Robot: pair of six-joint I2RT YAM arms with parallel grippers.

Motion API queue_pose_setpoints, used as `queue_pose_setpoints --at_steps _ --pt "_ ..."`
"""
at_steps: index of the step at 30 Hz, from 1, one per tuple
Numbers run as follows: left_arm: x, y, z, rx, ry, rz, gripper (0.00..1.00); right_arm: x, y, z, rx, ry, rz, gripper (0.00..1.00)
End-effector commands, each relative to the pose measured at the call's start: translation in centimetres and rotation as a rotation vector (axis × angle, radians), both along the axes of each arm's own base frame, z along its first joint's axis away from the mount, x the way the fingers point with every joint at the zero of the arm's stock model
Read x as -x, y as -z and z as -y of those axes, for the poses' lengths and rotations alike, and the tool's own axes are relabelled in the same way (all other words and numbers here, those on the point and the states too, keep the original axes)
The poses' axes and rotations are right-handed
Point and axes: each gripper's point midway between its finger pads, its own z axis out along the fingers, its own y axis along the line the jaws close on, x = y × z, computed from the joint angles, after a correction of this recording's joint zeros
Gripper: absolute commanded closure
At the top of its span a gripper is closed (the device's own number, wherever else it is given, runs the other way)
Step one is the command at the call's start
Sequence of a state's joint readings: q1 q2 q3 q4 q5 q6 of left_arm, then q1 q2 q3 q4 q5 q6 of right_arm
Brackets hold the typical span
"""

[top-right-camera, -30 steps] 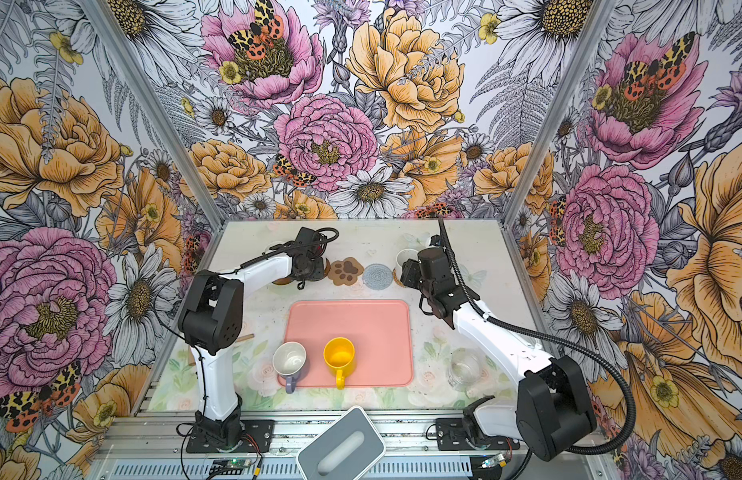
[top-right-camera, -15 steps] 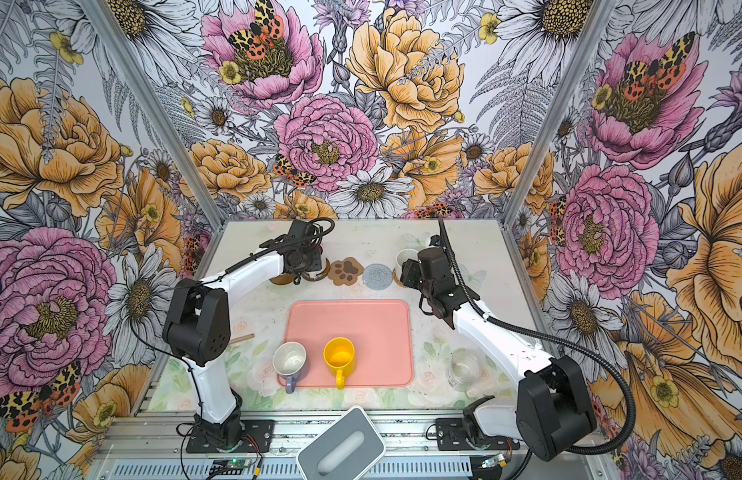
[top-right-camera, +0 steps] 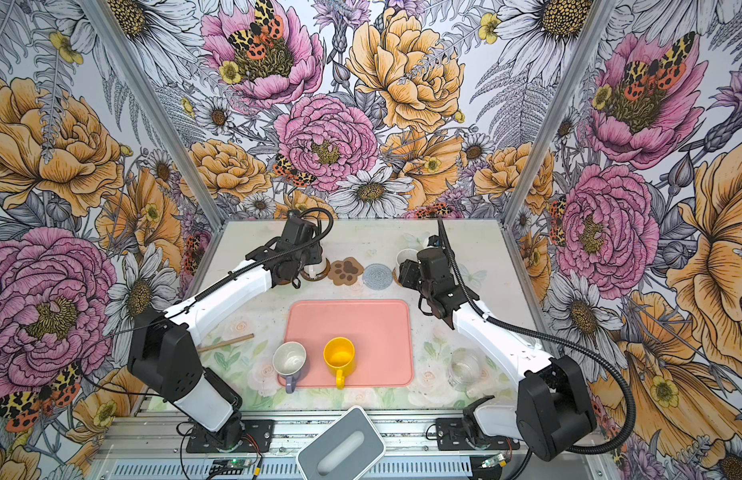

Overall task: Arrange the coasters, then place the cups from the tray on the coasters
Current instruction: 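Lower the red-lined mug onto the dark wooden coaster and open the left gripper, then raise the left gripper from the mug while the right gripper moves over the yellow mug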

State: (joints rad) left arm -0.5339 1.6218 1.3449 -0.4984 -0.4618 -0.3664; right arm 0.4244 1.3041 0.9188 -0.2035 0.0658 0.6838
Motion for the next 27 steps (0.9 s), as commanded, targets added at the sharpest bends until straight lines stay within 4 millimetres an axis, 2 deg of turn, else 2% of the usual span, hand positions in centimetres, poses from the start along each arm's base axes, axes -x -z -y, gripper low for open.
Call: queue_pose_setpoints --at_steps 1,6,9,12,15,20,24,25,27 --pt "0.4 -0.4 -0.1 -0.064 0.002 0.065 0.32 -0.1 -1.7 -1.3 -0.015 -0.037 0.042 0.40" --pt "1.7 -1.1 0.0 -0.041 0.033 0.117 0.31 0.0 -2.2 -3.5 -0.017 -0.080 0.045 0.39" --pt "2.6 -1.8 0.0 0.002 0.063 0.167 0.25 0.2 -2.9 -5.2 -0.006 -0.122 0.046 0.39" --pt "3.5 -3.1 -0.5 0.046 0.066 0.233 0.19 0.9 -4.6 -6.9 0.012 -0.169 0.089 0.38" --pt "4.3 -4.2 -1.2 0.076 0.072 0.281 0.17 1.9 -6.3 -8.2 0.023 -0.202 0.137 0.38" --pt "5.1 -4.7 -3.2 0.110 0.048 0.340 0.13 4.3 -6.8 -9.5 0.025 -0.253 0.138 0.38" --pt "5.0 -4.0 -5.1 0.169 0.021 0.344 0.12 7.7 -7.0 -11.3 0.052 -0.370 0.114 0.37" --pt "5.0 -3.7 -5.6 0.182 0.009 0.338 0.12 9.1 -6.9 -12.0 0.070 -0.407 0.098 0.37" --pt "4.9 -3.4 -6.3 0.203 -0.008 0.333 0.12 10.6 -6.7 -12.1 0.102 -0.431 0.070 0.37"
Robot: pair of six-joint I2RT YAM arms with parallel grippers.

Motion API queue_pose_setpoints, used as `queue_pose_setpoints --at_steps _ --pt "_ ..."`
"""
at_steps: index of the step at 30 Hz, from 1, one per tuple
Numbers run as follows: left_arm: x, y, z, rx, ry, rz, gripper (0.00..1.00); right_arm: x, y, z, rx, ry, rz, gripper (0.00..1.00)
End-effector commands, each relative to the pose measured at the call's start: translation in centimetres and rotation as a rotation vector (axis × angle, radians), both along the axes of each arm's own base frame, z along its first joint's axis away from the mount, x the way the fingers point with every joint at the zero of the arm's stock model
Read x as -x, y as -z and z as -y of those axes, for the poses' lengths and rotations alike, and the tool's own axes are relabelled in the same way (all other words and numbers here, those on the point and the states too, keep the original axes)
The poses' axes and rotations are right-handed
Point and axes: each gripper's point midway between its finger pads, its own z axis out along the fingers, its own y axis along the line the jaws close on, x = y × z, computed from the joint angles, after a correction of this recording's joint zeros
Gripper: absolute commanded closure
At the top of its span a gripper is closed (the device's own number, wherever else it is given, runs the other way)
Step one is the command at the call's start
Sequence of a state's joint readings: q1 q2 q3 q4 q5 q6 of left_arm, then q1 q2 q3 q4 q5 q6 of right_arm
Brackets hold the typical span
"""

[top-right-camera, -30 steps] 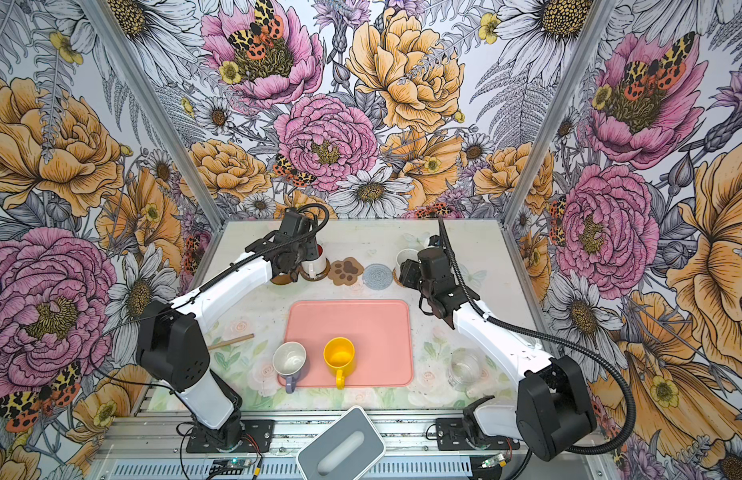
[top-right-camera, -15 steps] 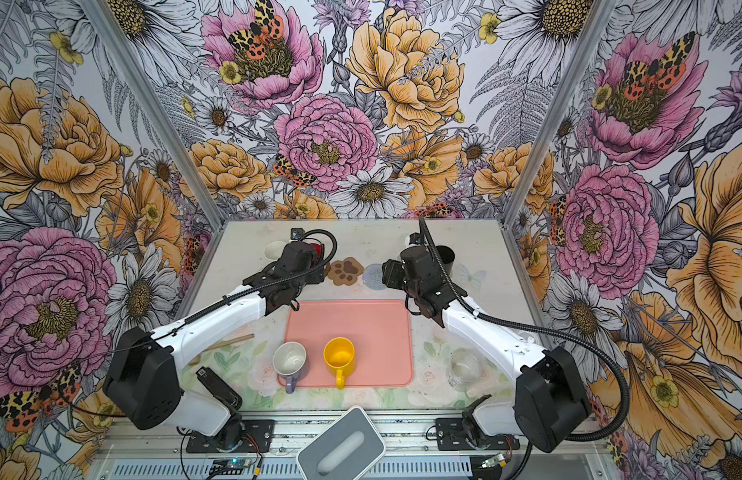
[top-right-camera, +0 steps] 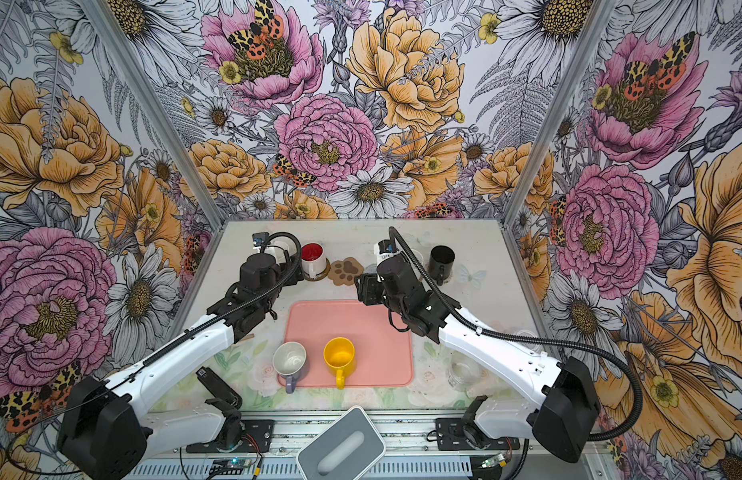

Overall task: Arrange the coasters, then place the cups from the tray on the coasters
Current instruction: 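Raise the left gripper from the mug while the right gripper moves over the yellow mug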

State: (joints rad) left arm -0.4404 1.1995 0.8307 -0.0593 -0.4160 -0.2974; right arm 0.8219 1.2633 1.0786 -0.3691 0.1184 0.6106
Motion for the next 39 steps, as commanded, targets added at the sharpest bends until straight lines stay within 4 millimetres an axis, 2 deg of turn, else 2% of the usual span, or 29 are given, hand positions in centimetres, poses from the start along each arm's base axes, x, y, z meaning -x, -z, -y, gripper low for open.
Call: queue_pose_setpoints --at_steps 1,11,19,23,32,39 --pt "-0.1 -0.9 -0.2 0.085 0.018 0.040 0.12 2.8 -0.8 0.1 0.065 -0.048 -0.016 0.37" --pt "-0.3 -0.5 -0.6 0.115 0.014 0.032 0.12 9.4 3.7 -0.4 0.210 -0.145 -0.162 0.37" --pt "-0.2 -0.6 -0.7 0.128 0.020 0.030 0.12 13.4 6.4 -1.4 0.278 -0.208 -0.276 0.37" --pt "0.0 -0.5 -1.1 0.132 0.013 0.031 0.11 15.1 8.0 -2.5 0.299 -0.246 -0.333 0.38" --pt "0.4 -0.5 -1.7 0.133 0.002 0.031 0.11 17.2 11.9 -4.1 0.373 -0.255 -0.444 0.38" --pt "0.5 -0.4 -1.9 0.130 -0.001 0.032 0.11 17.4 13.1 -5.1 0.401 -0.233 -0.459 0.38"
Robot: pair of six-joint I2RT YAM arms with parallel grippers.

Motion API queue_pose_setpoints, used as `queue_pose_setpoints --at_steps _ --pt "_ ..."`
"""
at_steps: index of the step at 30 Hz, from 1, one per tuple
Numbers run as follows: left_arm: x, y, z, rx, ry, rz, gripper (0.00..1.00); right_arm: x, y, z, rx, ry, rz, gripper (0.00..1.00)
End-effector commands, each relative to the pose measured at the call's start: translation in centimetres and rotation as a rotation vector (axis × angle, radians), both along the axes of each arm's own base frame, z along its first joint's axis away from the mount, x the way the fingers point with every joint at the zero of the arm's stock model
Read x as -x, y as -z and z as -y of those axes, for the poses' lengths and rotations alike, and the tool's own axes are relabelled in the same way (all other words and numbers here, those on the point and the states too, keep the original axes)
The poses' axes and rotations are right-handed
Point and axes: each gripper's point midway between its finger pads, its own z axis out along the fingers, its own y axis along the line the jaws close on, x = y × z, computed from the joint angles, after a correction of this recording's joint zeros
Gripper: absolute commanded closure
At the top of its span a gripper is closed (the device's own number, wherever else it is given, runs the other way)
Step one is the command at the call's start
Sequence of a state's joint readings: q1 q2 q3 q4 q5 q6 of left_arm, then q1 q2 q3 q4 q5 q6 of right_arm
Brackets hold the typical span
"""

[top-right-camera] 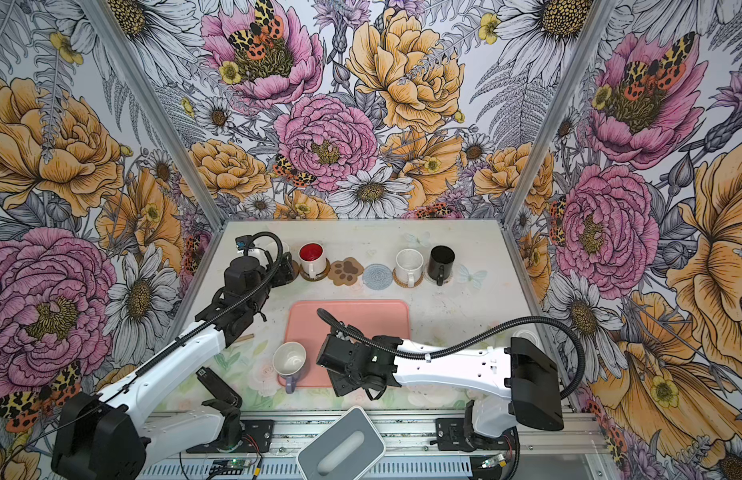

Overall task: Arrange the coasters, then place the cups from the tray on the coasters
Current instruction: 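Raise the left gripper from the mug while the right gripper moves over the yellow mug, then lower the right gripper into the yellow mug on the pink tray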

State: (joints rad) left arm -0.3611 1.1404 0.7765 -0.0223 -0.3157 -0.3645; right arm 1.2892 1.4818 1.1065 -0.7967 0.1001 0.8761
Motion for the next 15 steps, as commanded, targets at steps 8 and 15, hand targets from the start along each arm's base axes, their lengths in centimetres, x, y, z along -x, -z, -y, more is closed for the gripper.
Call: queue_pose_setpoints --at_steps 8,15 --pt "0.2 0.1 -0.5 0.012 0.003 0.000 0.11 -0.7 1.7 -0.8 0.046 0.078 -0.005 0.39" --pt "0.2 0.4 -0.8 0.013 -0.003 -0.005 0.11 -1.3 2.1 -1.5 0.058 0.090 0.011 0.44"
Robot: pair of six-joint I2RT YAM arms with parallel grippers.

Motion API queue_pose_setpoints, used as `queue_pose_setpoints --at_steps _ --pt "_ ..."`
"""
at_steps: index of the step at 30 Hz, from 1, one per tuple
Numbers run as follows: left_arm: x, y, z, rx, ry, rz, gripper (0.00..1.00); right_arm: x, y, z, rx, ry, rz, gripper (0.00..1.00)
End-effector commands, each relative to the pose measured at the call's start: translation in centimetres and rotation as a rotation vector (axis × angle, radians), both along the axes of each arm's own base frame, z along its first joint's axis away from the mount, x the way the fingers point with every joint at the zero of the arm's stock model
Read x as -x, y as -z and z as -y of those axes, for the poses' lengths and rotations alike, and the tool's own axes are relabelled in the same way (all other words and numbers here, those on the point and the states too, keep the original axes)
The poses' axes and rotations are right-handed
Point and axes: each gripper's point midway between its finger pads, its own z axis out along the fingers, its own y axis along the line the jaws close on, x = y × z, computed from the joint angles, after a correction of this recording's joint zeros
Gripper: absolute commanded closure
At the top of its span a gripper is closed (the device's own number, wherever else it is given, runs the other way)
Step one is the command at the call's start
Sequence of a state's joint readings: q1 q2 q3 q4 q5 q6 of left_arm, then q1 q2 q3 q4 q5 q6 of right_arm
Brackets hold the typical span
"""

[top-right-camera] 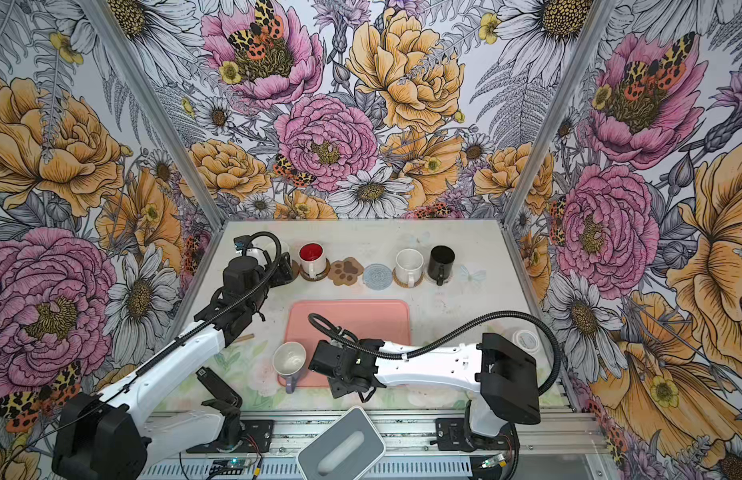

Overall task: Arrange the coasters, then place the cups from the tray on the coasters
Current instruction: 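Lower the right gripper into the yellow mug on the pink tray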

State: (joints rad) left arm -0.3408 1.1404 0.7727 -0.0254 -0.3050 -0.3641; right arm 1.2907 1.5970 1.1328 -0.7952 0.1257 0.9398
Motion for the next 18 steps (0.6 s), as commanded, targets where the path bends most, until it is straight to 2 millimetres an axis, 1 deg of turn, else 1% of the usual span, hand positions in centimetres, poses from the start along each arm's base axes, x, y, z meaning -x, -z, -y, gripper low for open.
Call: queue_pose_setpoints --at_steps 1,7,12,18 --pt "0.3 0.1 -0.3 0.011 0.005 0.001 0.11 -0.9 -0.5 -1.0 -0.015 0.024 0.031 0.44" --pt "0.2 0.4 -0.5 0.013 0.000 -0.004 0.11 -1.3 0.5 -0.8 0.007 0.044 0.019 0.49" --pt "0.1 0.7 -0.7 0.013 -0.002 -0.013 0.11 -1.9 1.1 -0.2 0.024 0.077 0.019 0.60" --pt "-0.2 1.2 -0.6 0.019 0.004 -0.025 0.10 -2.2 1.7 0.5 0.042 0.098 0.012 0.61"
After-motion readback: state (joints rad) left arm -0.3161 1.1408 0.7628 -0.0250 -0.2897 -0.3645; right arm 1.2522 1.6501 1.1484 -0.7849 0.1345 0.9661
